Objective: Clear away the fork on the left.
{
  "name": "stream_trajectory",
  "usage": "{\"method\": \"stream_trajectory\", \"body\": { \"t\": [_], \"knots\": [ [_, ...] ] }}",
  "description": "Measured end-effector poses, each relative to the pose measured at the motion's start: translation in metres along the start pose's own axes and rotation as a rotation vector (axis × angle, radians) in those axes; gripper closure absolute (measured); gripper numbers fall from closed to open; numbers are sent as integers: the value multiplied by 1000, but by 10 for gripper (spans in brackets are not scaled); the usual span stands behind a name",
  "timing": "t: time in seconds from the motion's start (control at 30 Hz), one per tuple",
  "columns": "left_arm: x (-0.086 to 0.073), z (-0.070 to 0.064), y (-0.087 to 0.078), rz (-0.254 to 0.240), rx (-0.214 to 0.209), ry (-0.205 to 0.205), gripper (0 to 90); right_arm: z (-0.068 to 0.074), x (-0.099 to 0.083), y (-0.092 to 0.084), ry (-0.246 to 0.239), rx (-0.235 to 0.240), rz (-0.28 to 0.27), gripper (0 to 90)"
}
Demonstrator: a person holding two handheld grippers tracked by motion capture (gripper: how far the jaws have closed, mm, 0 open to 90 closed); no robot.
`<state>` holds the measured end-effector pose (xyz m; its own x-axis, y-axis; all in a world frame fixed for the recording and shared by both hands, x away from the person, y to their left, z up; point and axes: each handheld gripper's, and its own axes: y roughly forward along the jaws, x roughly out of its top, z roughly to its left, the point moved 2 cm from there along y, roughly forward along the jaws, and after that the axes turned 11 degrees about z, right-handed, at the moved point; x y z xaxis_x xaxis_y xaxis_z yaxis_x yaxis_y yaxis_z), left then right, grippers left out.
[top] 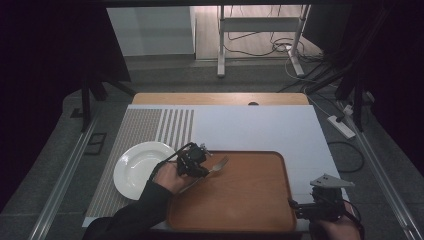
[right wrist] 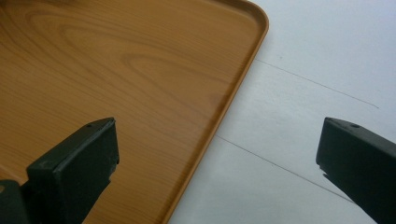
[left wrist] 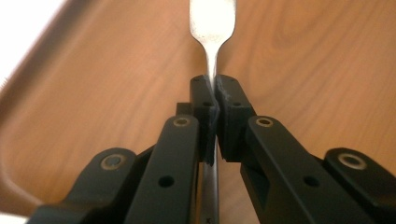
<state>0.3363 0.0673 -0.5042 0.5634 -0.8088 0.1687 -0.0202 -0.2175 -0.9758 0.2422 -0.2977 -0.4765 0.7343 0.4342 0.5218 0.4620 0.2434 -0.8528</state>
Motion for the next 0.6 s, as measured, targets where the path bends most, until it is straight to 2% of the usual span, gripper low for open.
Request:
{"method": "stream_trajectory", "body": {
  "t": [0.3, 0.37, 0.43, 0.5, 0.53, 0.6],
  "knots": [
    [-24, -19, 15, 23, -34, -46, 864, 0, 0, -1, -7, 5, -6, 0],
    [-27, -21, 17, -5, -30, -36, 858, 0, 0, -1, -8, 6, -7, 0],
    [-28, -22, 16, -31, -6, -27, 835, 0, 0, -1, -10, 8, -9, 0],
    [-29, -24, 12, -75, 8, -23, 756, 1, 0, -1, -8, 7, -10, 0],
    [-29, -26, 10, -93, 10, -13, 759, 0, 0, -1, -9, 7, -11, 0],
    [-28, -30, 8, -117, -1, 12, 864, 0, 0, -1, -10, 9, -10, 0]
  ]
}}
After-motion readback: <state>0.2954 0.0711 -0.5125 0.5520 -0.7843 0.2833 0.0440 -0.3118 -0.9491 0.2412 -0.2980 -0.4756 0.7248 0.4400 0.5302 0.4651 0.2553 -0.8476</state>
